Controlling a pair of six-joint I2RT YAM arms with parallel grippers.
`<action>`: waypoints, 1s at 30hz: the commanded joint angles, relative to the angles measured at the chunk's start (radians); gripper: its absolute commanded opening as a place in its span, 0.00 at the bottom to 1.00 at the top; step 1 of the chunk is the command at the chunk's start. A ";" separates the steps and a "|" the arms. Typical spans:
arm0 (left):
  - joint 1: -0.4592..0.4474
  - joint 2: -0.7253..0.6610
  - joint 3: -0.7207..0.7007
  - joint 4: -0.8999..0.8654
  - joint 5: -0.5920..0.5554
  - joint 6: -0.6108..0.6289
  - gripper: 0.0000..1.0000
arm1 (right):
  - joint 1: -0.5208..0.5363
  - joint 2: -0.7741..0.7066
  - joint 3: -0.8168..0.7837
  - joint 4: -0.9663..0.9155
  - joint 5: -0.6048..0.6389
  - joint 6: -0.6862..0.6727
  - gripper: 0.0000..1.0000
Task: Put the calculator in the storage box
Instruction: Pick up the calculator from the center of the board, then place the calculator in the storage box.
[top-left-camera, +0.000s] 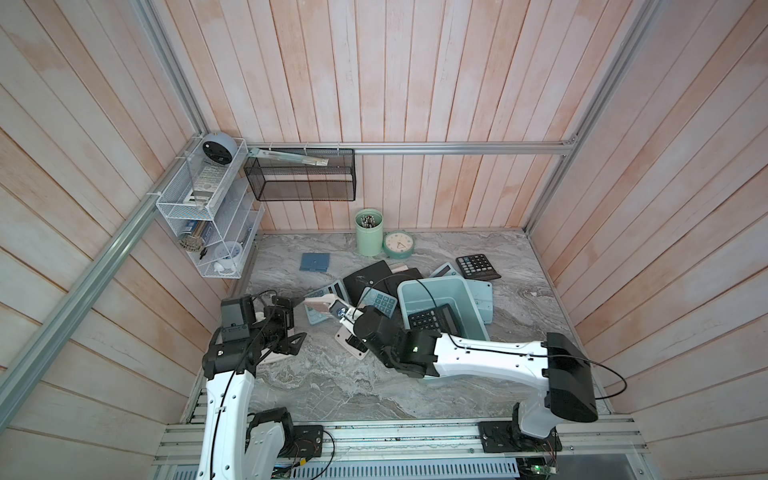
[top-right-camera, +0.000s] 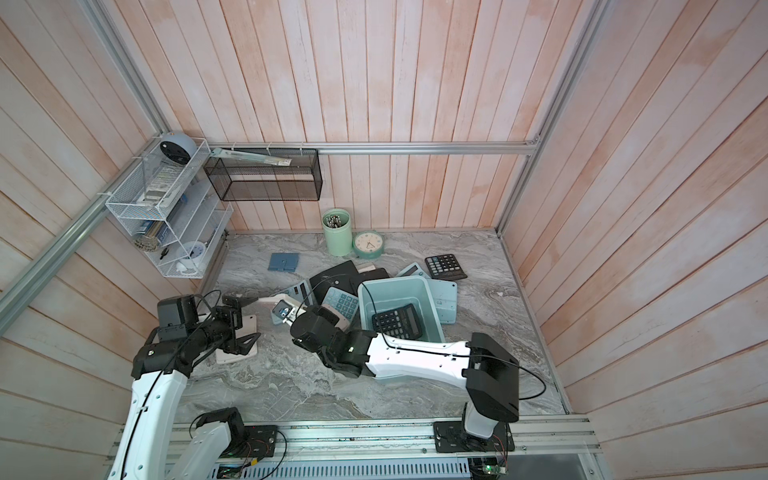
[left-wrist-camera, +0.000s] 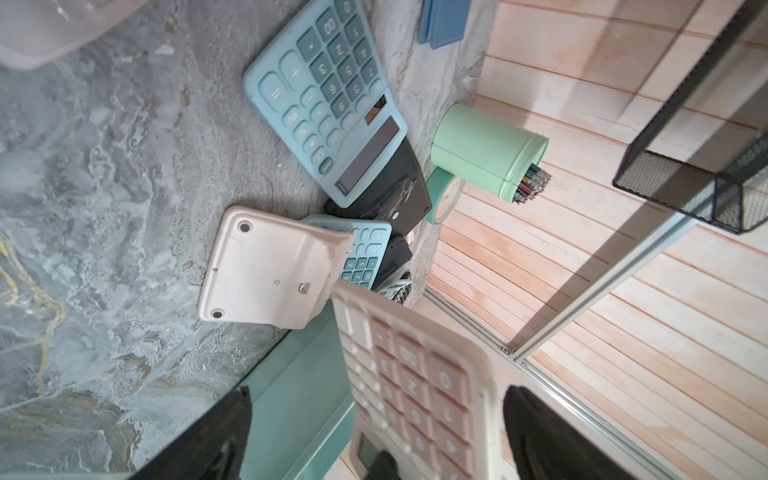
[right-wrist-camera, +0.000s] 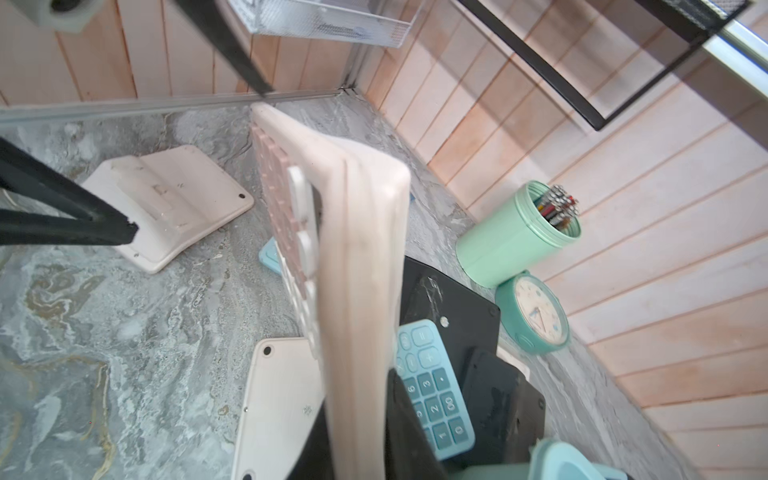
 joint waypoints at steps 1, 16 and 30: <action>-0.005 -0.026 0.011 -0.019 -0.083 0.127 1.00 | -0.050 -0.067 0.066 -0.266 -0.056 0.225 0.00; -0.102 -0.099 -0.167 0.202 -0.056 0.253 1.00 | -0.367 -0.363 0.326 -0.940 -0.243 0.494 0.00; -0.164 -0.170 -0.257 0.241 -0.071 0.284 1.00 | -0.710 -0.236 0.460 -1.442 -0.565 0.425 0.00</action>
